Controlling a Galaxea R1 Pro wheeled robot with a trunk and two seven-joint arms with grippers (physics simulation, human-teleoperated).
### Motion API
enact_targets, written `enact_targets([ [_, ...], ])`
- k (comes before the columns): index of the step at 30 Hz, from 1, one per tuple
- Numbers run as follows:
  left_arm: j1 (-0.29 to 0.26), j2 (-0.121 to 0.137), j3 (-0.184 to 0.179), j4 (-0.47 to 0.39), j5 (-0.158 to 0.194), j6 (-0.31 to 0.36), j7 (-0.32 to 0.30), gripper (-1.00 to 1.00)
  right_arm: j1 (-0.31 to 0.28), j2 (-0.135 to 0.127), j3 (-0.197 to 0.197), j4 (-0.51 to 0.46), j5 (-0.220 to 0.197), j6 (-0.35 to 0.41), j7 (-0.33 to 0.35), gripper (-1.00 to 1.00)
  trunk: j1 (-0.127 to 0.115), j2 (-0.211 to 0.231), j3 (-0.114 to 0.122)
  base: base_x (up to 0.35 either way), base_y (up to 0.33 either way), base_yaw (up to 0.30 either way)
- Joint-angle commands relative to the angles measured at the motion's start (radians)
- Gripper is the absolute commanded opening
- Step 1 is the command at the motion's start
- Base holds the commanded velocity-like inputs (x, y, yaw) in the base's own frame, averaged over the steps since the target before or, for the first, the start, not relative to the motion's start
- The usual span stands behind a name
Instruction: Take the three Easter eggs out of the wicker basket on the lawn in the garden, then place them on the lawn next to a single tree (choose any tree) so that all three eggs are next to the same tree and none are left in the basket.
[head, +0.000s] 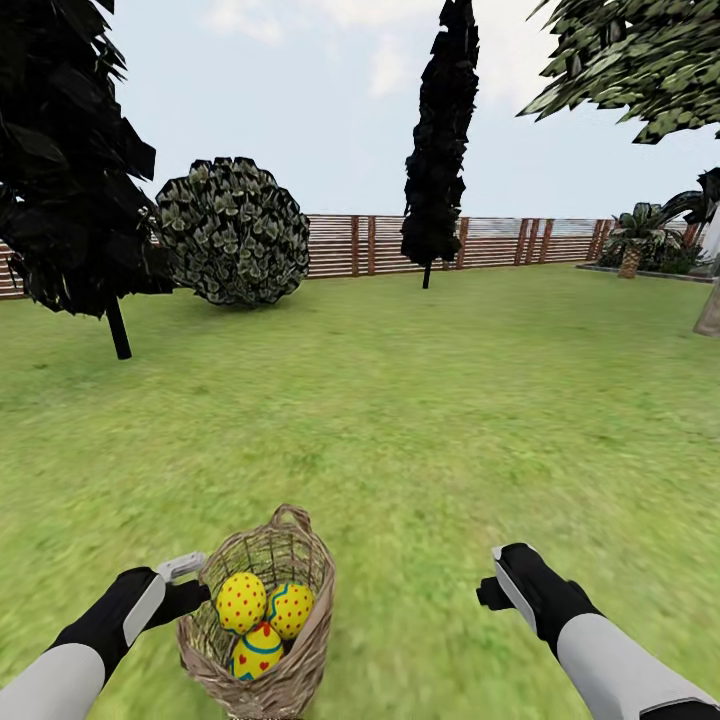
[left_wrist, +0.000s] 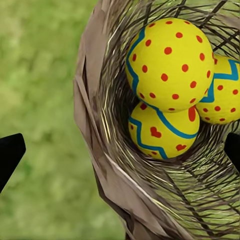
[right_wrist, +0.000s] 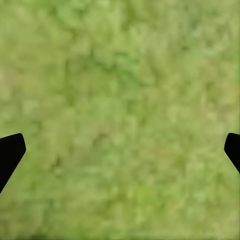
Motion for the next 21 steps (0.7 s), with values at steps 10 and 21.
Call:
enact_targets([
  [10,0.000,0.000,0.001,-0.002,0.011,0.005,0.008,1.00,-0.001,0.000,0.008,-0.002,-0.011,0.004,-0.008,1.00,0.038,-0.071,-0.032,0.000,0.000,0.000],
  [21,0.000,0.000,0.000,-0.002,0.011,0.005,0.008,1.00,-0.001,-0.001,0.008,-0.001,-0.011,0.004,-0.008,1.00,0.080,-0.148,-0.067,0.000,0.000,0.000],
])
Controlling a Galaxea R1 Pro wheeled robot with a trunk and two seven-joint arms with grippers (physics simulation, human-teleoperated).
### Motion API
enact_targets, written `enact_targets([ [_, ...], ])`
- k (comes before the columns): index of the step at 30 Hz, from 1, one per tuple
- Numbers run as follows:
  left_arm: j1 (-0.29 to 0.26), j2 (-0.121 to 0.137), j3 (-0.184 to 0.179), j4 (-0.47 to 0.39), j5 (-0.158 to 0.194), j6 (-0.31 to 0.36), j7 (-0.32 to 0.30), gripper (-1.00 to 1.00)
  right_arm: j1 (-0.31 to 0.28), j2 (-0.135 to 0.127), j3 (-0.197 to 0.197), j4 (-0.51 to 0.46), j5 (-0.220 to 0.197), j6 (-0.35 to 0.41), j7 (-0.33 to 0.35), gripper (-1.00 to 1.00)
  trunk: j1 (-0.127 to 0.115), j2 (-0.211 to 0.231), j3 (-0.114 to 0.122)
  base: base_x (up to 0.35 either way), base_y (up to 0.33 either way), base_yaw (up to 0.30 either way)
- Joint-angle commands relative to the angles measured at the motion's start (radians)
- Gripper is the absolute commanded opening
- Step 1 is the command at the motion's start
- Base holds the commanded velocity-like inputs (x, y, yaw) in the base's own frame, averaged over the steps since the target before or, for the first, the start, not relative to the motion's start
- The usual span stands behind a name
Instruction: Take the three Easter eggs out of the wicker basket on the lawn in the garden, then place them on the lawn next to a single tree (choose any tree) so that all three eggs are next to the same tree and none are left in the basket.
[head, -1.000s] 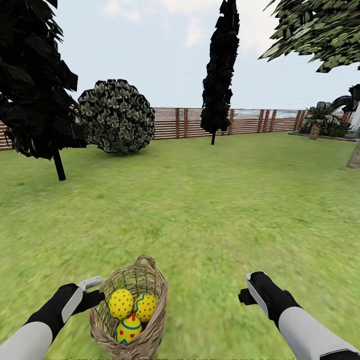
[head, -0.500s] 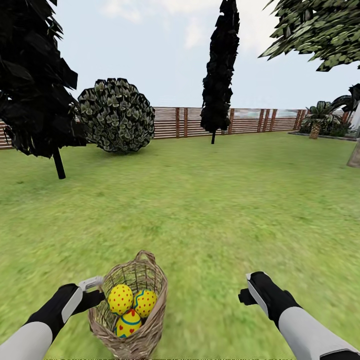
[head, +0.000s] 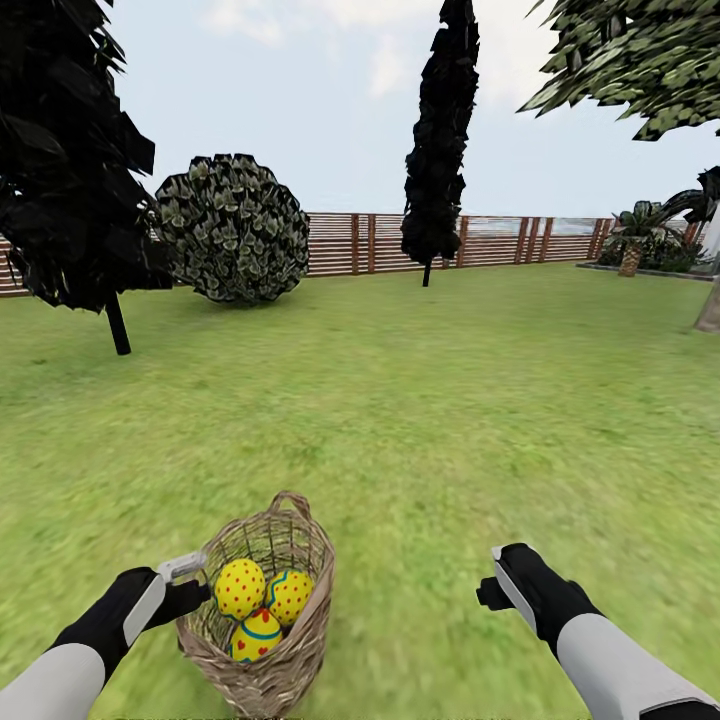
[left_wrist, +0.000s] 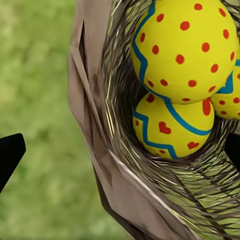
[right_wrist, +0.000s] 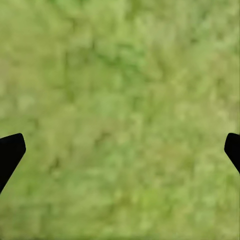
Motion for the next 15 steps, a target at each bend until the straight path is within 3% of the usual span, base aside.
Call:
enact_targets([
  [1,0.000,-0.001,0.002,-0.002,0.011,0.005,0.008,1.00,-0.001,-0.001,0.008,-0.001,-0.011,0.004,-0.008,1.00,0.004,-0.008,-0.004,0.000,0.000,0.000],
  [15,0.000,-0.002,0.001,-0.004,0.012,0.005,0.008,1.00,-0.001,0.000,0.008,-0.002,-0.011,0.004,-0.008,1.00,0.057,-0.106,-0.048,0.000,0.000,0.000],
])
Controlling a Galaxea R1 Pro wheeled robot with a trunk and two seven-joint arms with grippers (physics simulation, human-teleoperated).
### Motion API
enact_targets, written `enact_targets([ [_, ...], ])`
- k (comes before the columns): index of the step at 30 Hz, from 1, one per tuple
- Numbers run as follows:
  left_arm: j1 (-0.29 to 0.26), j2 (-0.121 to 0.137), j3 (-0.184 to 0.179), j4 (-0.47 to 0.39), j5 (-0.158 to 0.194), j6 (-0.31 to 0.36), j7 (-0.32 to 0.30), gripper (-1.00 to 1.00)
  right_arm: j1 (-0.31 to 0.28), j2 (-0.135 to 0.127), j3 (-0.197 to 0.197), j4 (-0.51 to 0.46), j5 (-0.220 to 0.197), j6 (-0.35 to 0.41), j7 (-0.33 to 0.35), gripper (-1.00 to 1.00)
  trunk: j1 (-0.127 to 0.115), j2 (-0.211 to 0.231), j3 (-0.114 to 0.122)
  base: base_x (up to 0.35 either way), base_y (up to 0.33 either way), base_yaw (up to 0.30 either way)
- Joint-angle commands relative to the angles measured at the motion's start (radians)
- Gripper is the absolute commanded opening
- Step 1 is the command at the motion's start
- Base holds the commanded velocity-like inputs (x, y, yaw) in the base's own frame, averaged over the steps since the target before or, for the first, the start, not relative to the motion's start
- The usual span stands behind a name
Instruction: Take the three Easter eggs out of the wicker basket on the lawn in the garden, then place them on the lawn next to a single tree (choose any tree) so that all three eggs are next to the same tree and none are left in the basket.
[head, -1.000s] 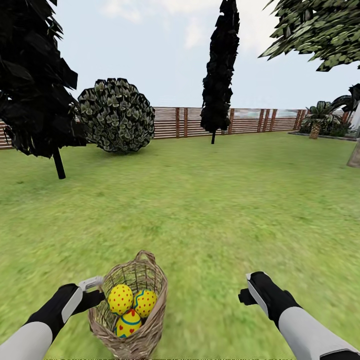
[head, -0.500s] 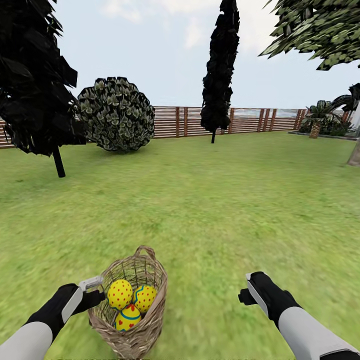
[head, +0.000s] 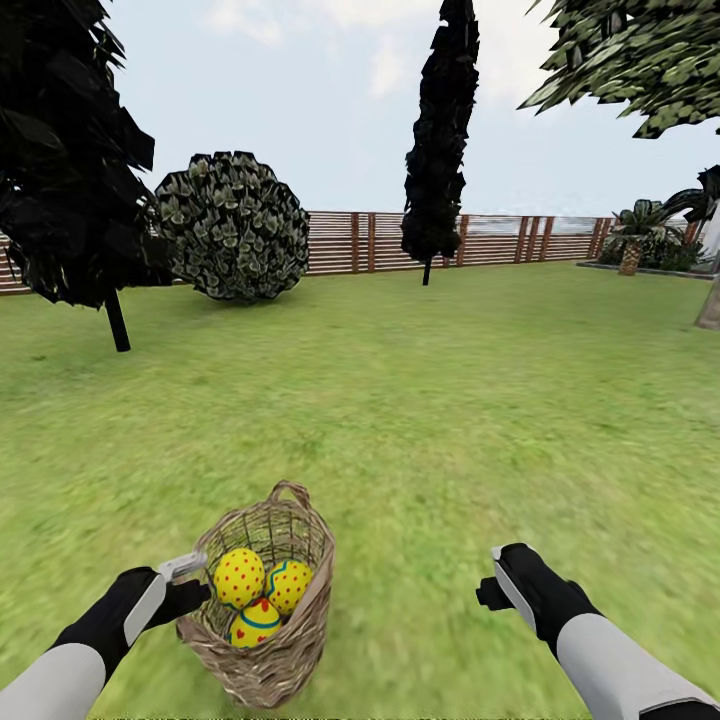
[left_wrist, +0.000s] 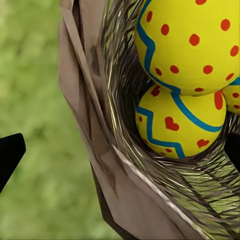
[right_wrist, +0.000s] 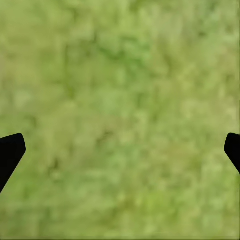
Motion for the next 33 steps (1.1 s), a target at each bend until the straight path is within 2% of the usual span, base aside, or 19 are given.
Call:
enact_targets([
  [1,0.000,0.000,0.001,-0.002,0.011,0.005,0.008,1.00,-0.001,-0.001,0.008,-0.001,-0.011,0.004,-0.008,1.00,0.004,-0.008,-0.004,0.000,0.000,0.000],
  [7,0.000,-0.003,0.001,-0.002,0.011,0.005,0.008,1.00,-0.001,-0.001,0.009,0.000,-0.011,0.004,-0.008,1.00,0.027,-0.050,-0.023,0.000,0.000,0.000],
  [23,0.000,-0.002,0.006,-0.005,0.012,0.004,0.003,1.00,-0.001,-0.001,0.009,0.000,-0.011,0.004,-0.008,1.00,0.027,-0.050,-0.023,0.000,0.000,0.000],
  [24,0.000,-0.002,0.006,-0.005,0.012,0.003,0.003,-1.00,-0.001,-0.001,0.009,0.000,-0.011,0.004,-0.008,1.00,0.027,-0.050,-0.023,0.000,0.000,0.000],
  [33,0.000,-0.003,0.006,-0.005,0.012,0.002,0.003,-1.00,-0.001,-0.001,0.009,0.000,-0.011,0.004,-0.008,1.00,0.027,-0.050,-0.023,0.000,0.000,0.000],
])
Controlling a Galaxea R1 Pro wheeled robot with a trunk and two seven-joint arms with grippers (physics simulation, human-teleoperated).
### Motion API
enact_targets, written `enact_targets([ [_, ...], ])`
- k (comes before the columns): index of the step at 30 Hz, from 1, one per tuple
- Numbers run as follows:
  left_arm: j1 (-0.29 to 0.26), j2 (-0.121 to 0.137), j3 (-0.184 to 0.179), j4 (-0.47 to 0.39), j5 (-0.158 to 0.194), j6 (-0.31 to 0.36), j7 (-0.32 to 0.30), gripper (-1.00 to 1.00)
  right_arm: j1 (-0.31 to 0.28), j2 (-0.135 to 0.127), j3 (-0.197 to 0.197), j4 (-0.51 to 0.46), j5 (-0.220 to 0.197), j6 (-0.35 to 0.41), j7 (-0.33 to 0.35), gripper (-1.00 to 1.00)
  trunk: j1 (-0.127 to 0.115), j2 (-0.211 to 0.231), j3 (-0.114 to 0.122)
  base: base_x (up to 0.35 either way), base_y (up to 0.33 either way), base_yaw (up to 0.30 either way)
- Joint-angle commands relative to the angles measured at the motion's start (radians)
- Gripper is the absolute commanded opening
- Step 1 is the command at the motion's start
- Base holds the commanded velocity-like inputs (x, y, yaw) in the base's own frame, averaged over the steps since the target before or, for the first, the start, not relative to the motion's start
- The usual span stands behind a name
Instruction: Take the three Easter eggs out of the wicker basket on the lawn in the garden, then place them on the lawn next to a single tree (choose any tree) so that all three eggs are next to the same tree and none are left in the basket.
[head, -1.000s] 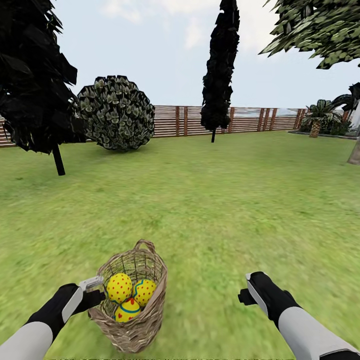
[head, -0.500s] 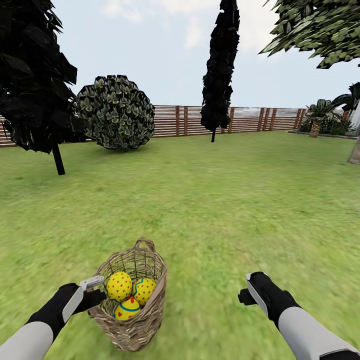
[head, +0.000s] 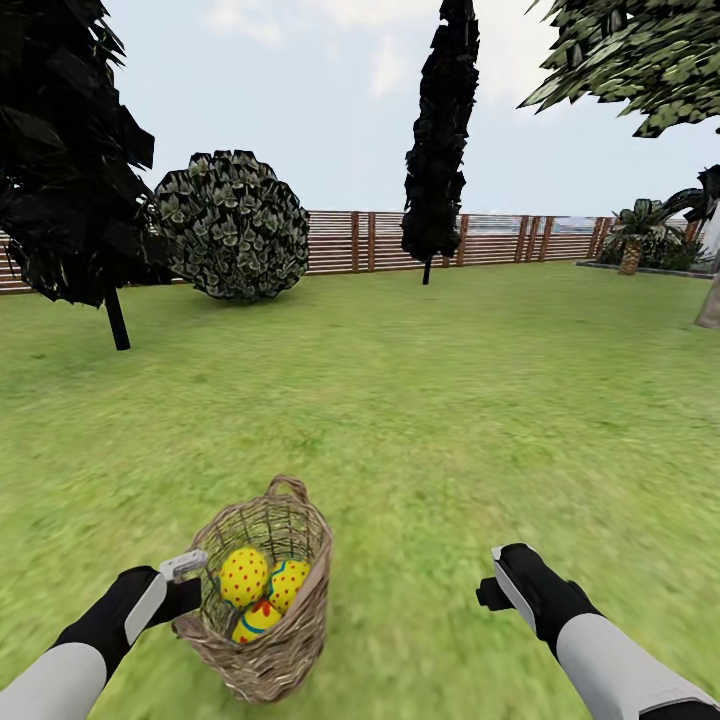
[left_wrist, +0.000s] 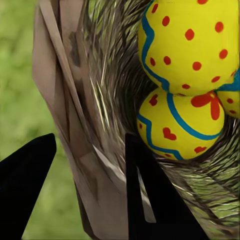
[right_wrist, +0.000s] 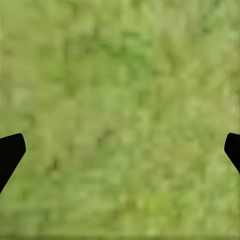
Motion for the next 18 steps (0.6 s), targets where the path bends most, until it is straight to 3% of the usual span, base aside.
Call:
enact_targets([
  [1,0.001,0.000,0.001,-0.001,0.013,0.005,0.008,-1.00,0.000,-0.001,0.008,-0.002,-0.011,0.004,-0.008,1.00,0.000,0.000,-0.001,0.000,0.000,0.000],
  [16,0.001,-0.005,0.000,-0.001,0.014,0.003,0.005,-1.00,0.000,-0.001,0.007,-0.002,-0.011,0.004,-0.008,1.00,0.000,0.000,-0.001,0.000,0.000,0.000],
  [18,0.001,-0.005,-0.002,0.008,0.017,-0.052,0.005,-1.00,0.000,-0.001,0.007,-0.002,-0.011,0.004,-0.008,1.00,0.000,0.000,-0.001,0.000,0.000,0.000],
])
